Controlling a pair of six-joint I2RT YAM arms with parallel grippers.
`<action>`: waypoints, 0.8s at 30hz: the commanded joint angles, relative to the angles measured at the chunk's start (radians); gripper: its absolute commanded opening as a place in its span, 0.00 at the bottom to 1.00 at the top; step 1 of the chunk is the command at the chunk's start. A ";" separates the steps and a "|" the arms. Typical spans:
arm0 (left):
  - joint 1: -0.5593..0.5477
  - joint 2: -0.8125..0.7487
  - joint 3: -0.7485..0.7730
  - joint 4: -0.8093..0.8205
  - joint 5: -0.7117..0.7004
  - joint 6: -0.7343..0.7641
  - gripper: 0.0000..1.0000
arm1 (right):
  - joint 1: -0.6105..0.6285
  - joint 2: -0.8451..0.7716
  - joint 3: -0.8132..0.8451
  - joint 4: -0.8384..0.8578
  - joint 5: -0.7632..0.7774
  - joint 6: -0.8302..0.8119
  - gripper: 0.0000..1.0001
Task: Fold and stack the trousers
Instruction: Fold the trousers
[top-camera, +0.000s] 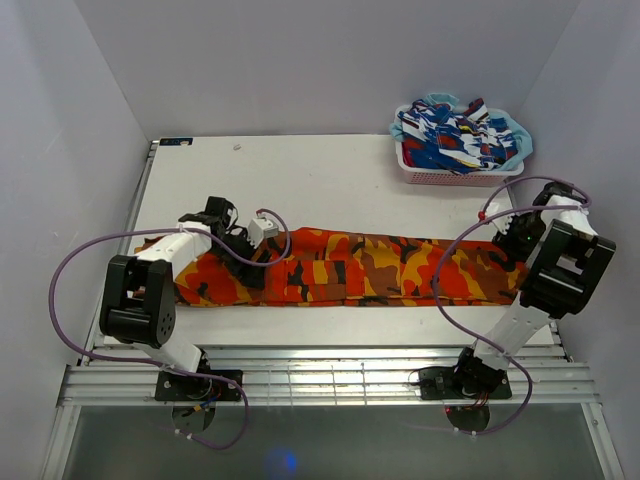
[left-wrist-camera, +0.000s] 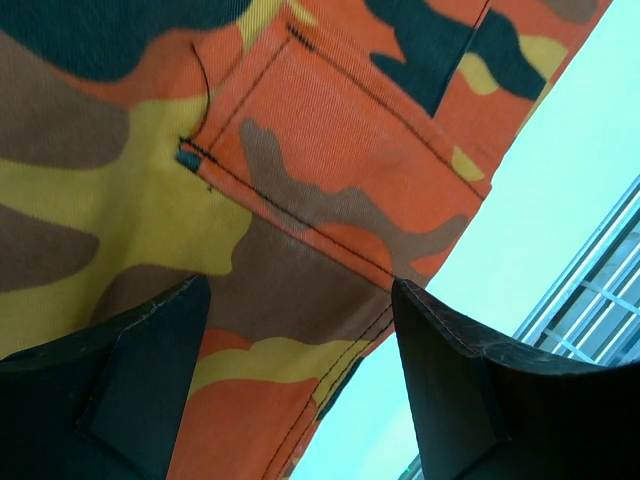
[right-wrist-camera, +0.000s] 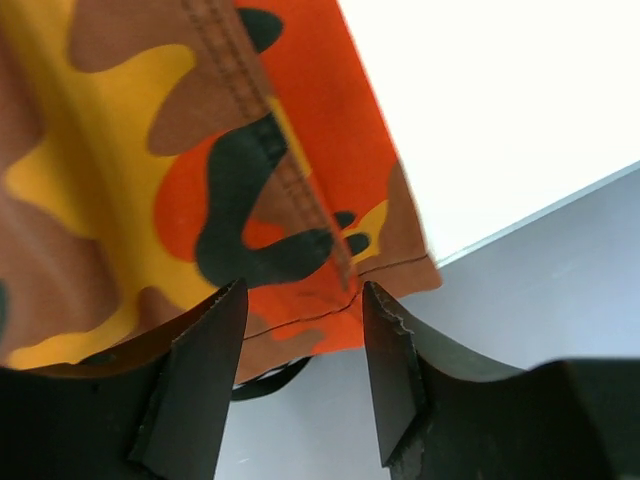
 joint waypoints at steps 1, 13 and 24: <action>0.013 -0.035 -0.032 -0.007 -0.012 0.010 0.84 | 0.021 0.032 0.049 0.037 0.032 -0.047 0.54; 0.078 -0.023 -0.064 0.008 -0.043 0.024 0.84 | 0.069 0.098 0.069 -0.026 0.122 -0.082 0.10; 0.089 -0.004 -0.063 0.018 -0.046 0.031 0.84 | 0.067 0.084 0.282 -0.109 0.087 -0.099 0.08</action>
